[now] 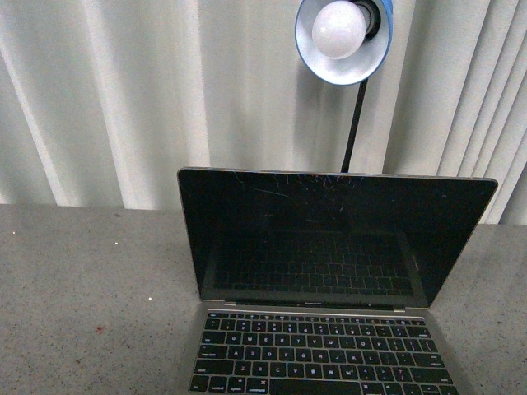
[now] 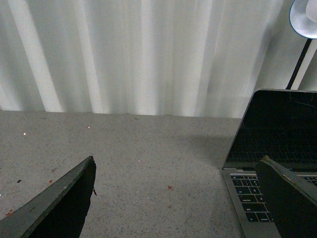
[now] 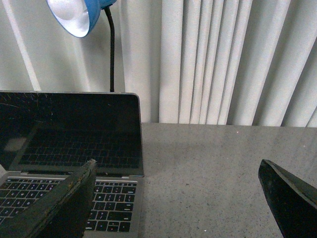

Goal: Close laptop

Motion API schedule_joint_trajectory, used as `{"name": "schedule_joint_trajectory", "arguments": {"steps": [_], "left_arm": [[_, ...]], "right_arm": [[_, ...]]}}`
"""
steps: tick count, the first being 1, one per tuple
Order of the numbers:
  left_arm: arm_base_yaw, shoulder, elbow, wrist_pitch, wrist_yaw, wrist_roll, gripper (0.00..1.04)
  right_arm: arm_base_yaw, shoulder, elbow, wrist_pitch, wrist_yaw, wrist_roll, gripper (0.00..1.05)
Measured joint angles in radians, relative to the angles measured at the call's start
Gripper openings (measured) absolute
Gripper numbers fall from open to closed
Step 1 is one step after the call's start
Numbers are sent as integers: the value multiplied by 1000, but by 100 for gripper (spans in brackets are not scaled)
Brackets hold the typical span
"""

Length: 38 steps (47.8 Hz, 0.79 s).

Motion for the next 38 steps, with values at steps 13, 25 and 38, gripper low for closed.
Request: {"name": "schedule_joint_trajectory", "arguments": {"steps": [13, 25, 38], "left_arm": [[0, 0, 0, 0, 0, 0, 98], [0, 0, 0, 0, 0, 0, 98], [0, 0, 0, 0, 0, 0, 98]], "right_arm": [[0, 0, 0, 0, 0, 0, 97], [0, 0, 0, 0, 0, 0, 97], [0, 0, 0, 0, 0, 0, 97]]}}
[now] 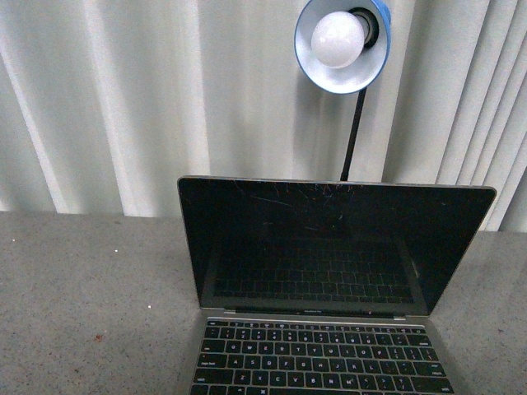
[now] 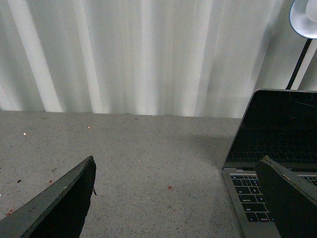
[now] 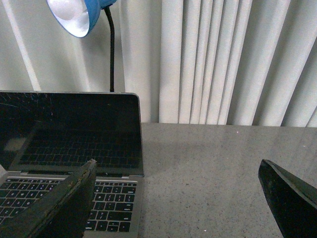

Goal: Close laptop

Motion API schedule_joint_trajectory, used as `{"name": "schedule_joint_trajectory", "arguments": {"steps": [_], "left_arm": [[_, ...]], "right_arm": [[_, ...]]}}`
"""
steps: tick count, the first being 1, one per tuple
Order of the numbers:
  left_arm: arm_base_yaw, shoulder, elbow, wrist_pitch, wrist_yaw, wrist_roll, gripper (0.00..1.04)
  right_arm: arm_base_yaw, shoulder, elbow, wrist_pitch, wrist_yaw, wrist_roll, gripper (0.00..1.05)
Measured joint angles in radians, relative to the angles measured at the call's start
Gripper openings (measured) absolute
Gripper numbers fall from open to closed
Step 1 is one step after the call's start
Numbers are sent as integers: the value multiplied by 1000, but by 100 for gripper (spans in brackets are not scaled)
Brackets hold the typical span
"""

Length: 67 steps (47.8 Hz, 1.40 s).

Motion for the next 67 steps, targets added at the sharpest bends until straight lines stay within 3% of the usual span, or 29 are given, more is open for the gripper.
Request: {"name": "schedule_joint_trajectory", "arguments": {"steps": [32, 37, 39, 42, 49, 57, 67], "left_arm": [[0, 0, 0, 0, -1, -1, 98], [-106, 192, 76, -233, -380, -208, 98], [-110, 246, 72, -232, -422, -261, 98], [-92, 281, 71, -172, -420, -299, 98], [-13, 447, 69, 66, -339, -303, 98], [11, 687, 89, 325, -279, -263, 98], [-2, 1023, 240, 581, -200, -172, 98]], "right_arm": [[0, 0, 0, 0, 0, 0, 97], [7, 3, 1, -6, 23, -2, 97], [54, 53, 20, -48, 186, -30, 97], [55, 151, 17, 9, 262, -53, 97], [-64, 470, 22, 359, 158, -119, 97], [-103, 814, 101, 643, 108, -211, 97], [-129, 1118, 277, 759, 40, -333, 97]]}}
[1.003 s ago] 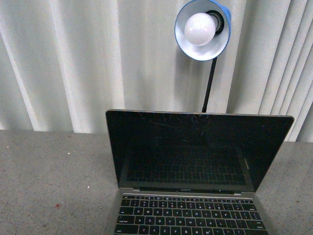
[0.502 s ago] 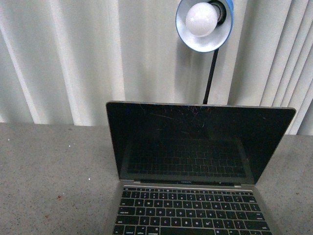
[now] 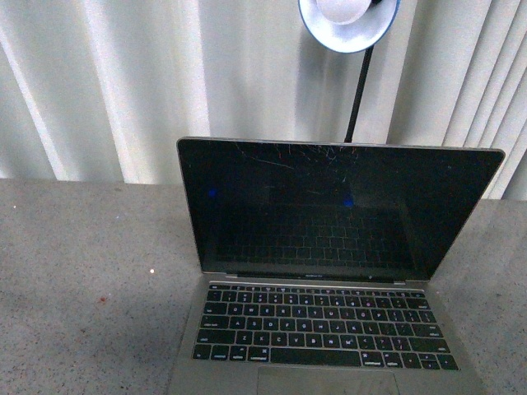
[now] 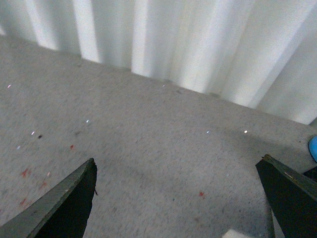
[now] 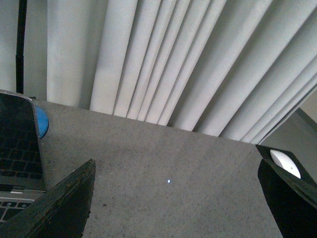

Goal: Close laptop

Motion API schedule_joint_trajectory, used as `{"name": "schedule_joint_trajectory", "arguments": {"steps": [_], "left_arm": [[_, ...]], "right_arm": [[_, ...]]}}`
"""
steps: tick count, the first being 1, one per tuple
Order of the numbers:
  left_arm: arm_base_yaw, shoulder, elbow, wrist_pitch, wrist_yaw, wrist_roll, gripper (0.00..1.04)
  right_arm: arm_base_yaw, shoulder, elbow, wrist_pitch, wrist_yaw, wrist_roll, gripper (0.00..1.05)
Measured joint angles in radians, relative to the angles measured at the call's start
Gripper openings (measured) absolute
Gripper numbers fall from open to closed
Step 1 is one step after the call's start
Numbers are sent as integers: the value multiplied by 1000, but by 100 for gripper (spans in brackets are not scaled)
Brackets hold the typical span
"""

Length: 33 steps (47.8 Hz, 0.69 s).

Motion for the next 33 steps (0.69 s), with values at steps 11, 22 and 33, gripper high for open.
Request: {"name": "schedule_joint_trajectory", "arguments": {"steps": [11, 22, 33], "left_arm": [[-15, 240, 197, 101, 68, 130, 98], [-46, 382, 418, 68, 133, 271, 98], [-107, 477, 595, -5, 201, 411, 98]], "right_arm": [[-8, 168, 178, 9, -110, -150, 97], [-13, 280, 350, -45, -227, -297, 97], [-19, 372, 509, -144, -309, -444, 97]]}}
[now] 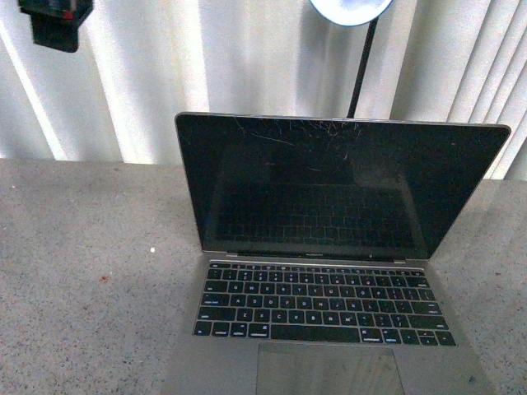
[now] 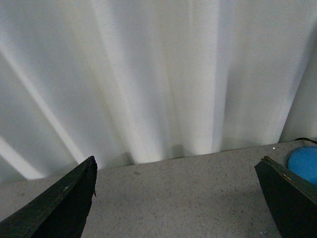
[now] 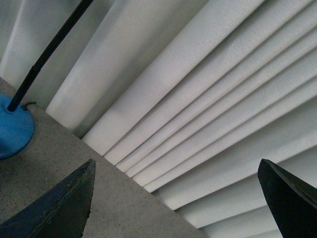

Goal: Close laptop

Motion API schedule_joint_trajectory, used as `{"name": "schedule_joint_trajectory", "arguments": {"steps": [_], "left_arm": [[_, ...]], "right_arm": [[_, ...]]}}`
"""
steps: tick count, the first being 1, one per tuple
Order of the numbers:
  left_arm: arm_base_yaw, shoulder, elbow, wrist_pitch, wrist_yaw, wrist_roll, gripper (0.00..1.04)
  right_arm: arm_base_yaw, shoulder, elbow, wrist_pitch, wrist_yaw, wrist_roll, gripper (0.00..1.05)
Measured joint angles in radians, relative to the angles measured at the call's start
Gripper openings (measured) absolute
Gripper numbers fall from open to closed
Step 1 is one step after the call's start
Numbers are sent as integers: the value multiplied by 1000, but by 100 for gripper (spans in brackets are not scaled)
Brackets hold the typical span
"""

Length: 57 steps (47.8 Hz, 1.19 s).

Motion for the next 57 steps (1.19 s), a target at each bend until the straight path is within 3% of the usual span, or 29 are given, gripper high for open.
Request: {"name": "schedule_joint_trajectory", "arguments": {"steps": [9, 25, 43, 57], "left_arm": [[-59, 52, 109, -72, 59, 217, 98], [-121, 115, 323, -373, 184, 616, 98], [-152, 208, 495, -586, 172, 1091, 98], [-190, 275, 591, -733, 154, 1301, 98]], "right_arm": [[1, 45, 111, -97, -64, -110, 97], [23, 113, 269, -312, -226, -274, 97], [18, 215, 447, -540, -290, -477, 97], [23, 277, 542, -767, -296, -610, 97]]}}
